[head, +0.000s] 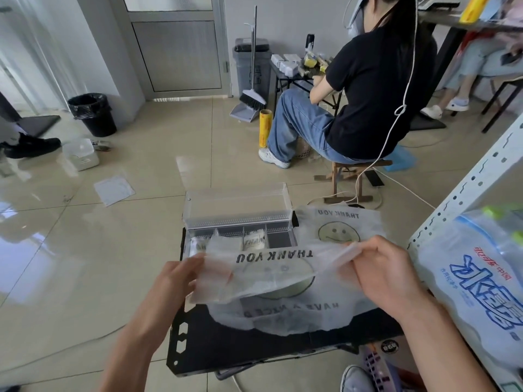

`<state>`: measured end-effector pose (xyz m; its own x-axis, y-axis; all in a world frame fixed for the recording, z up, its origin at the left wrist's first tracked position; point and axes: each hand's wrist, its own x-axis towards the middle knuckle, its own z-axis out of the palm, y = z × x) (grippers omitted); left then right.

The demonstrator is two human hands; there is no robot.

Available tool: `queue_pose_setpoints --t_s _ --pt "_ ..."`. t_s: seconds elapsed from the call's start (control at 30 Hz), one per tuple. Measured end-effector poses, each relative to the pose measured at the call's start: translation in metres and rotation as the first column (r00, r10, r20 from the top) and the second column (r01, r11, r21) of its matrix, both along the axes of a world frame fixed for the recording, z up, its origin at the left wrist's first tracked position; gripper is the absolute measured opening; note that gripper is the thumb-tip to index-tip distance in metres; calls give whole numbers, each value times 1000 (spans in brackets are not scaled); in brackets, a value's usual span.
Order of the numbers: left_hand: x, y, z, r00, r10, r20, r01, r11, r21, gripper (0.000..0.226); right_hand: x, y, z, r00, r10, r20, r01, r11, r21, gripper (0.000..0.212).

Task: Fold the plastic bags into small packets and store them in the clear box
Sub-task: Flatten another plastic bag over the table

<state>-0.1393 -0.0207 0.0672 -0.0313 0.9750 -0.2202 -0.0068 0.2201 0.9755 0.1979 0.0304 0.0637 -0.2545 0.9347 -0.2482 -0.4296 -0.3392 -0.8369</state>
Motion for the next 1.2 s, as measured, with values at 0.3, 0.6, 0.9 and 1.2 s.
queue_pose_setpoints --t_s 0.3,0.6,0.9,1.2 --pt "-2 -7 5 971 -54 -233 92 983 156 50 -5 -1 -4 916 4 400 -3 1000 -3 27" --pt "-6 -3 -1 998 -25 -54 34 986 161 75 4 -2 5 944 13 329 -51 993 107 38" --pt "-2 -1 -3 995 7 96 -5 1000 -14 25 -5 2 2 945 -156 289 91 970 227 52" --pt "4 1 12 977 66 201 -68 998 1 21 -5 0 0 840 59 539 -102 994 50 39"
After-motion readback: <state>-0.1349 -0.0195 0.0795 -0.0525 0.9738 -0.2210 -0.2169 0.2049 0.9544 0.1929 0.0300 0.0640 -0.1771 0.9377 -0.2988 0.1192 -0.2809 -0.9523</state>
